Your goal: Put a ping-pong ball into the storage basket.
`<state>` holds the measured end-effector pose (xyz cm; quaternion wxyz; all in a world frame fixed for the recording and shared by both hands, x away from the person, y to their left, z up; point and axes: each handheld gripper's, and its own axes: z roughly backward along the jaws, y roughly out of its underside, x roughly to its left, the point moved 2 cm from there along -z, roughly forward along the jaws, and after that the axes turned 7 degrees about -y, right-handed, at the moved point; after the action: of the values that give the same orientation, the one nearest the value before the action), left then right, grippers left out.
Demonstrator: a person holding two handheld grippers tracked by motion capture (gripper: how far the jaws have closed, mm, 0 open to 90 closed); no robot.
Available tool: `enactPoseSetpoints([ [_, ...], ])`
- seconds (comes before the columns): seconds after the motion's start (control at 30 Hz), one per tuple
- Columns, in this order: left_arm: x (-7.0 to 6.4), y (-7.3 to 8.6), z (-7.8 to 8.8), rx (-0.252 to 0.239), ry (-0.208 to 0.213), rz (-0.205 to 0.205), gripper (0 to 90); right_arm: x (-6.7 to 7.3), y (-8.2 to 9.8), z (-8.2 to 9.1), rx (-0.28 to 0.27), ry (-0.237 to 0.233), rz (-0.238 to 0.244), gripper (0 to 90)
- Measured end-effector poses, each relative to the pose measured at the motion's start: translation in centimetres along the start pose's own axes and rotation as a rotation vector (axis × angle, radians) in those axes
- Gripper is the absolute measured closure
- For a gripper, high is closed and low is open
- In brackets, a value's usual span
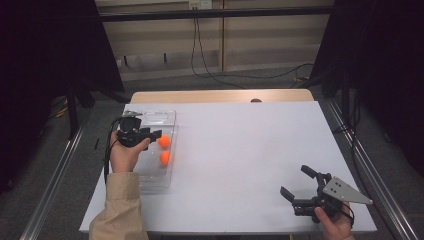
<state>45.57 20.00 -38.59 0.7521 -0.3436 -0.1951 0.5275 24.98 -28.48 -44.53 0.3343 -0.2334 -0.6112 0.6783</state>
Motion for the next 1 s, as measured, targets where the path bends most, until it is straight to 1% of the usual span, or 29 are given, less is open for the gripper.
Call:
enactPoseSetpoints([
  [0.17,-0.1,0.0,0.1,-0.007,-0.002,-0.003,46.8,0.0,0.0,0.0,-0.001,0.000,-0.001,0.3],
  [0.33,-0.1,-0.1,0.1,-0.019,-0.009,-0.001,42.4,0.0,0.0,0.0,0.000,-0.002,0.000,0.4],
  [0.63,-0.3,-0.2,0.1,-0.031,-0.020,0.001,31.2,0.0,0.0,0.0,-0.003,0.001,0.000,0.3],
  [0.73,-0.4,-0.2,0.1,-0.038,-0.024,0.008,26.6,-0.1,0.0,0.0,-0.003,0.001,0.000,0.3],
  [0.83,-0.5,-0.3,0.4,-0.053,-0.022,0.012,21.7,-0.1,0.0,0.1,-0.004,0.002,-0.001,0.3],
  [1.0,-0.8,-0.4,1.1,-0.090,-0.023,0.004,16.1,0.0,0.0,0.2,-0.005,0.001,0.000,0.3],
])
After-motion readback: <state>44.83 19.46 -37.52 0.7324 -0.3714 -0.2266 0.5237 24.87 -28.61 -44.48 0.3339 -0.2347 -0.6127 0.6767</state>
